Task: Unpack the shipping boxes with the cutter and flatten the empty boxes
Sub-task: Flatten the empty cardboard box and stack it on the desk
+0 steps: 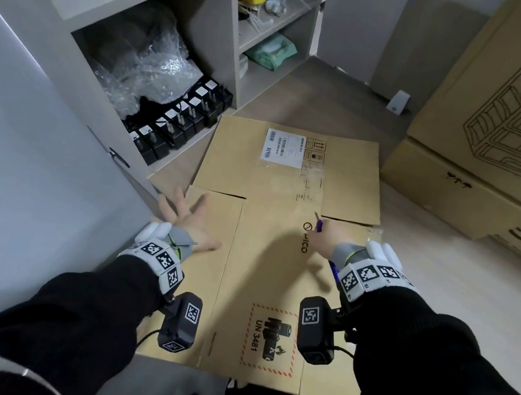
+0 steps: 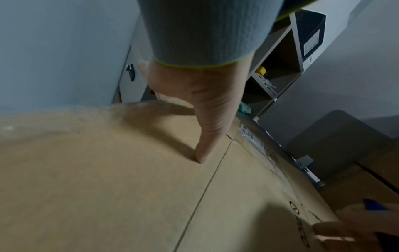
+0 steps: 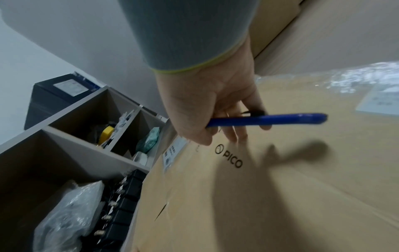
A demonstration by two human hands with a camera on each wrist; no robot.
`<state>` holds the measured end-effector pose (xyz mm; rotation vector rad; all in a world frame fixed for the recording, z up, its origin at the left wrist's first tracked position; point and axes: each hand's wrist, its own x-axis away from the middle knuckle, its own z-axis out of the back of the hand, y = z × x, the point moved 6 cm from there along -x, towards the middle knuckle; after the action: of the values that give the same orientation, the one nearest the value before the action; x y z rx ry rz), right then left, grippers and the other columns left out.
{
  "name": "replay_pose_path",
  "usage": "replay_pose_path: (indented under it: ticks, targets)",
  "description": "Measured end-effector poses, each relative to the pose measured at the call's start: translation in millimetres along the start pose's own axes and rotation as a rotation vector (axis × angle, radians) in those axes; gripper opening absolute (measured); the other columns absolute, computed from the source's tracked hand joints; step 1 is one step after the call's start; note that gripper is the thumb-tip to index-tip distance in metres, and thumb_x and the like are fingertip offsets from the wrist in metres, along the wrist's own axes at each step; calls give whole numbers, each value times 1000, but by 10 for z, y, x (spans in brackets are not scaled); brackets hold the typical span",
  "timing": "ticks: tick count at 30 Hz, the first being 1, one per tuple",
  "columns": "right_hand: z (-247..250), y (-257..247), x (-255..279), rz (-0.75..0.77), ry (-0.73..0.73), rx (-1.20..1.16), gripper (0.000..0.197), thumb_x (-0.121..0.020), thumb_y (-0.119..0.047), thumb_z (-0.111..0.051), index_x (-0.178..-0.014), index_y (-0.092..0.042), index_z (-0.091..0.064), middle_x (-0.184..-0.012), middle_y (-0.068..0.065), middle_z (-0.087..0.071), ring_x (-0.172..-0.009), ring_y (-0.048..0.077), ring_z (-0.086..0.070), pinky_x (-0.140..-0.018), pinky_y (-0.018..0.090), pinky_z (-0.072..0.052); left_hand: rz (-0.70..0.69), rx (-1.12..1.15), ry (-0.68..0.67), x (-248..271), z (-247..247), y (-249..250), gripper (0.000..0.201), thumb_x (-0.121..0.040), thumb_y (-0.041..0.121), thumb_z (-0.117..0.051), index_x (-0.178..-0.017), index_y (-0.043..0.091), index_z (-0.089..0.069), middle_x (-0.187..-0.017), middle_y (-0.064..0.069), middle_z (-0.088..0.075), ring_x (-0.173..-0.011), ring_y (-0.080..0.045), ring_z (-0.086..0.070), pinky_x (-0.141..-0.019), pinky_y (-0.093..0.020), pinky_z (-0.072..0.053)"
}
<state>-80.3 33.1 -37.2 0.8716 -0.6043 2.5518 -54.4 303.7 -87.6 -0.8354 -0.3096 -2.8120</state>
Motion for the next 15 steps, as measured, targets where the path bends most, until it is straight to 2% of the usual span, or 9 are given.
replay_pose_path:
  ticks: [2,3,4,5,6,8,9,11,15]
  targets:
    - [88,206,51,-87,84,75,18,-94,-16,-42,-78,-12,-50,-74,3,-47,-61,15,-42,-52,23,-29,-32,-44,22,-16,-21,25,103,-73,41,-71,-149,44,-3,-151,-5,37,-136,-39,36,-112,-66,-2]
    - [99,329,58,-141,90,117,17,-95,-19,-43,-89,-11,-56,-86,5,-54,-73,18,-51,-61,23,-38,-50,-55,33,-22,-36,46,98,-74,38,-69,-149,45,-6,-151,-3,38,-137,-38,35,-112,-66,-3]
    - [90,449,47,-193,82,145,21,-96,-22,-43,-101,-9,-60,-102,9,-58,-92,21,-56,-76,26,-44,-54,-63,32,-29,-52,58,95,-75,35,-67,-149,45,-8,-151,-3,39,-137,-38,34,-113,-65,-4]
    - [53,551,46,-236,64,142,29,-96,-27,-44,-111,-7,-60,-116,13,-57,-107,25,-55,-89,30,-43,-54,-52,22,-49,-90,65,93,-77,34,-66,-148,46,-7,-150,-2,39,-138,-38,33,-113,-63,-5]
    - [-7,645,57,-268,43,129,38,-97,-34,-44,-117,-5,-58,-122,15,-54,-115,28,-52,-95,31,-41,-41,-25,3,-66,-143,60,94,-78,35,-66,-148,48,-5,-150,-1,39,-139,-39,31,-114,-62,-6]
    - [-141,744,87,-314,10,104,54,-97,-49,-39,-120,-3,-56,-122,15,-54,-119,29,-51,-98,31,-37,5,46,-17,-81,-223,23,100,-74,41,-69,-146,52,-2,-151,-1,37,-142,-44,19,-117,-56,-8]
    - [-187,761,105,-329,12,113,54,-98,-49,-38,-123,-4,-55,-124,14,-54,-120,28,-50,-100,30,-36,22,75,-13,-95,-247,-2,103,-71,43,-71,-146,54,-1,-152,-1,34,-143,-46,8,-117,-53,-11]
    - [-219,806,103,-351,69,110,40,-100,-34,-44,-128,-9,-54,-130,11,-51,-123,26,-47,-103,30,-35,25,98,0,-105,-253,-14,106,-67,48,-74,-146,54,-3,-154,-2,30,-142,-45,-11,-115,-44,-20]
    - [-236,876,52,-311,61,-84,50,-87,-33,-63,-129,-6,-54,-136,17,-46,-125,32,-45,-97,32,-38,-39,203,28,-116,-182,-26,107,-59,45,-81,-146,50,-19,-153,4,21,-140,-38,-15,-114,-39,-24]
